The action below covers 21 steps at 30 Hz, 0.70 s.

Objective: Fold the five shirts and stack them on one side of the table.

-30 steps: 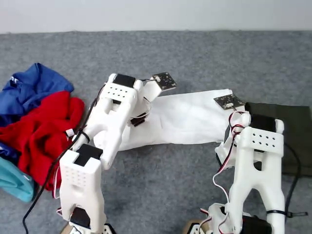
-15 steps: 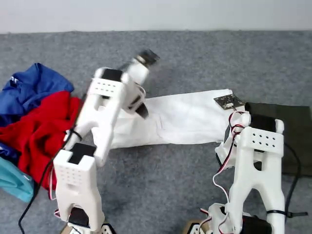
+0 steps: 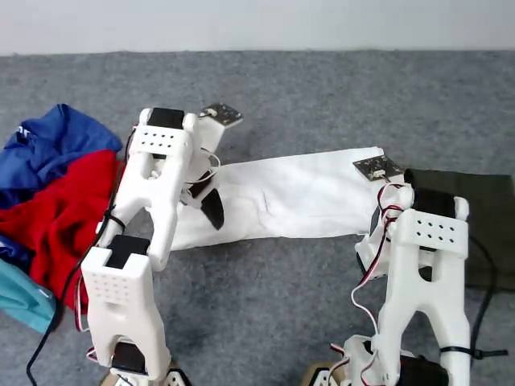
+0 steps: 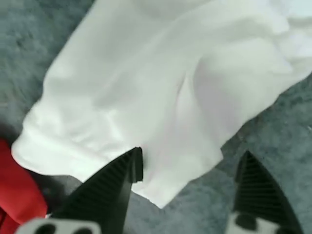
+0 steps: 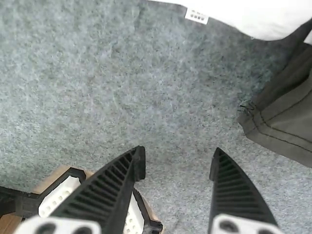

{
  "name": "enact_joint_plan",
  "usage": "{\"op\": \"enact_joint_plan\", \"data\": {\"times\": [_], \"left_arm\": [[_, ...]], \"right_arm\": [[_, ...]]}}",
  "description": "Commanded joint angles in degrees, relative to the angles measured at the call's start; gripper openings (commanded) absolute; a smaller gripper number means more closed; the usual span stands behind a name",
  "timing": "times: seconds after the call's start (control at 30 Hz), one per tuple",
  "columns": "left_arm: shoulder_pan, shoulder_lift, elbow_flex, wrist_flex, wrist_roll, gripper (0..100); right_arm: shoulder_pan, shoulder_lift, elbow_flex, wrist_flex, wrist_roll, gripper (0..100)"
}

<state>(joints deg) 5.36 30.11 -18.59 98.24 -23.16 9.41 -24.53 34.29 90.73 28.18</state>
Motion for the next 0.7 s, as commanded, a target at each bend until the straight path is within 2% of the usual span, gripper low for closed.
{"op": "enact_joint_plan", "data": {"times": [0.0, 0.2, 0.4, 0.67], "left_arm": [[-1.5, -0.9, -1.6, 1.1, -0.8, 31], [-6.0, -0.8, 0.6, -7.8, -0.7, 31], [-5.9, -0.8, 7.7, -17.8, -0.7, 31], [-9.6, -6.3, 6.6, -18.6, 1.8, 31]], "right_arm": [[-0.6, -1.9, -0.2, -0.4, -0.5, 22.3], [-0.6, -1.9, -0.2, -0.4, -0.5, 22.3], [-0.6, -1.9, -0.2, -0.4, -0.5, 22.3], [-0.6, -1.9, -0.2, -0.4, -0.5, 22.3]]}}
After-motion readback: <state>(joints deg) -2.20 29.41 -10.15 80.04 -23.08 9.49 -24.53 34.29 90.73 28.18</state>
